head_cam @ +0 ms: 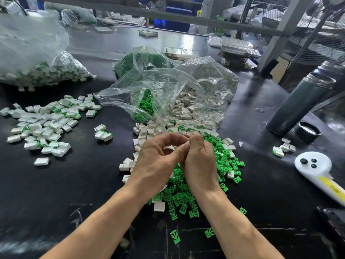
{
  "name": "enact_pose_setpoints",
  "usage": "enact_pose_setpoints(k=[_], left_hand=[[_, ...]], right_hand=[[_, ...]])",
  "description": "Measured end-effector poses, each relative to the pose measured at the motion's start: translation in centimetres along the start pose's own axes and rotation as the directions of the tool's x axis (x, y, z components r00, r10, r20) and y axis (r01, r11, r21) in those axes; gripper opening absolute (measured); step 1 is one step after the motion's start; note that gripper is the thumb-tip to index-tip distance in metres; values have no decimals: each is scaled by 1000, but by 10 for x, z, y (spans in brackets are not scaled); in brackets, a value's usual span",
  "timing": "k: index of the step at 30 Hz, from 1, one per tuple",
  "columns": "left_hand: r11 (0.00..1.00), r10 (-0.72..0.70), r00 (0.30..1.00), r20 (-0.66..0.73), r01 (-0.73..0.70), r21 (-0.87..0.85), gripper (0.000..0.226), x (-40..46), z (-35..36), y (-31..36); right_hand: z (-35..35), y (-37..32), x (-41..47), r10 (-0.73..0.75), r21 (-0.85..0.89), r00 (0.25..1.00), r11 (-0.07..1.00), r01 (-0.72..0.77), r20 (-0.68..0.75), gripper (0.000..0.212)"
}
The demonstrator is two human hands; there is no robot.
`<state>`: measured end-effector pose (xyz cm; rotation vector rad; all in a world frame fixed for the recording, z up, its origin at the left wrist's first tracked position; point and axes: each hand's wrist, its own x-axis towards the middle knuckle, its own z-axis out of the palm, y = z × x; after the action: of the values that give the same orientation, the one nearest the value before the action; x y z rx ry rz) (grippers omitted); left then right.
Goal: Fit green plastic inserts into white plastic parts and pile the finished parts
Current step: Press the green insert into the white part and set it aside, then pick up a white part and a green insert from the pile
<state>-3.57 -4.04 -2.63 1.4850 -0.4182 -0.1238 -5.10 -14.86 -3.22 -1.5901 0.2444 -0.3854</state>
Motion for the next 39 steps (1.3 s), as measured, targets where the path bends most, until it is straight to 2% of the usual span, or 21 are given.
enact_pose_setpoints(k=[9,13,16,19,24,28,32,36,39], left_hand=[[1000,12,1000,10,-12,4,8,0,-1,-2],[999,13,1000,4,-13,-34,10,1,-4,-2],[1000,5,999,-47,-6,-12,5,3,-7,-3],[1000,4,994,-110,-5,-13,12,4,-9,-1],[1000,8,993,-119,-9,-12,17,3,-13,1],[996,1,988,-157,13,89,31,2,-14,1],[941,98,985,-141,-46,336,16,0,-18,2],[786,156,980,-121,-49,616,15,3,-33,1],[607,148,965,-217,84,790,15,10,-60,-5]], right_hand=[[1,4,1,6,25,1000,1000,-5,-30,49],[-3,-1,-3,-7,72,998,997,2,57,60],[-12,-3,-1,-38,-5,999,999,38,-5,64],[-19,-1,0,-126,-25,991,992,125,-33,48],[-21,-2,-1,-229,-89,972,968,234,58,12],[-21,1,-1,-208,-117,977,970,211,42,11],[-18,2,-2,-173,-139,984,975,176,33,12],[-20,3,-1,-172,-176,985,971,164,-29,18],[-24,2,1,-156,-197,986,970,142,-60,18]])
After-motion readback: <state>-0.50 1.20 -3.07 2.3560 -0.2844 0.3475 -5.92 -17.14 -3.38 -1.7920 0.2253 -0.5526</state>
